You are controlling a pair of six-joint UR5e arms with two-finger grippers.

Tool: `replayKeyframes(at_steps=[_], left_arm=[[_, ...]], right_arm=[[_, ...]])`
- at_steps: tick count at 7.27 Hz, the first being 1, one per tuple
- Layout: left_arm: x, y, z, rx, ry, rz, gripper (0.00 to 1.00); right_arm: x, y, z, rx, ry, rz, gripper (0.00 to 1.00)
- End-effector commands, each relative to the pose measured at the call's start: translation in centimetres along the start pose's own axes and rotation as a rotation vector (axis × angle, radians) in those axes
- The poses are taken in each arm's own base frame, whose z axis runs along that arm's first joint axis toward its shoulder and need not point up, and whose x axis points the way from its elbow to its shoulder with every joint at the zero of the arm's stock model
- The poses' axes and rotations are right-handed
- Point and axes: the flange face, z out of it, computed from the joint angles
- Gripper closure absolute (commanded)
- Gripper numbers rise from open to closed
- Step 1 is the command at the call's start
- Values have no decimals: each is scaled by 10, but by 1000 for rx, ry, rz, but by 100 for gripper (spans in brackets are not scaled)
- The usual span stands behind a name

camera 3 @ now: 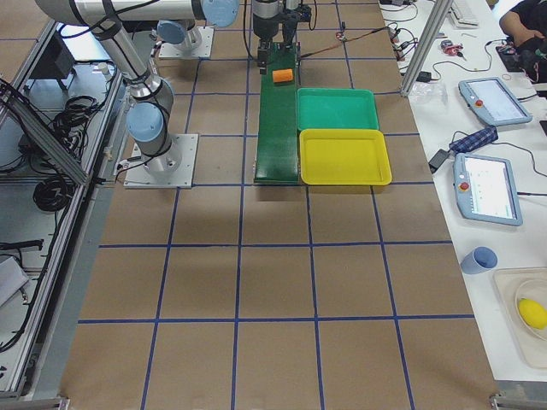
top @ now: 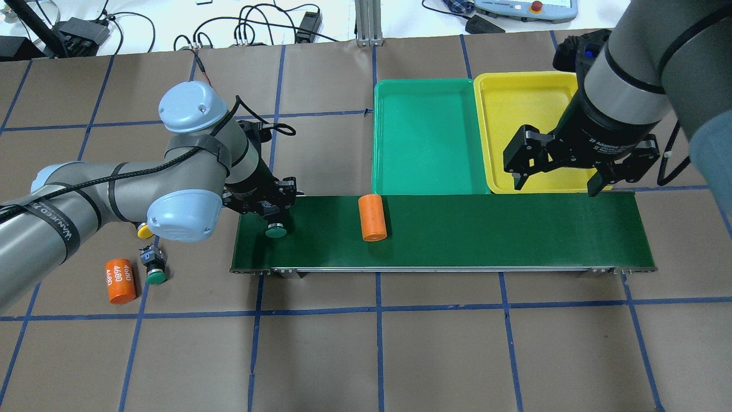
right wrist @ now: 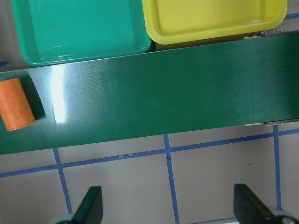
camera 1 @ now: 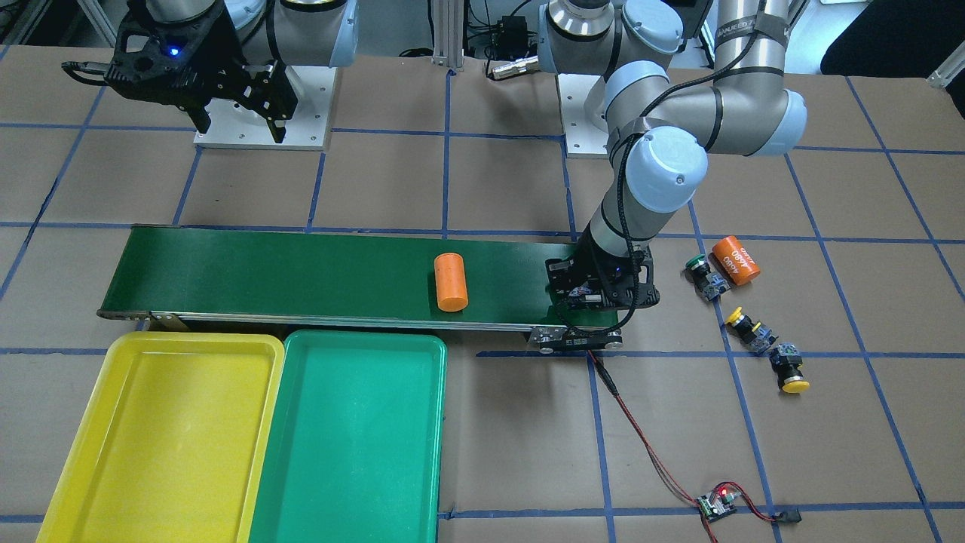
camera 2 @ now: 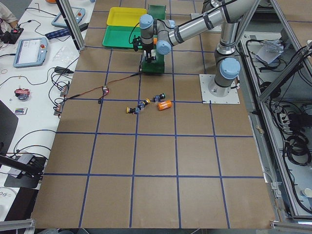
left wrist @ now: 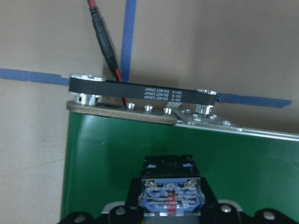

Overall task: Sort buttons by color to trays
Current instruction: 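Lower the green-capped button onto the conveyor and release it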

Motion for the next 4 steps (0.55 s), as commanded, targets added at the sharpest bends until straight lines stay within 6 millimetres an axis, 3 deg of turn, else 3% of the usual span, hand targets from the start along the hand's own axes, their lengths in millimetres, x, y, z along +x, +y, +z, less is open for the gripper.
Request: replayKeyframes(at_steps=[1, 2, 4], left_arm=[[3, 1, 2, 7, 3, 58, 0], [1, -1, -8, 24, 8, 55, 0], [-10, 4, -47, 7, -19, 19, 0]], right_arm=[[0, -1, 1, -1, 4, -1, 0], [0, 0, 0, 0, 4, -1, 0], [0, -1, 1, -1, 5, 1, 0]])
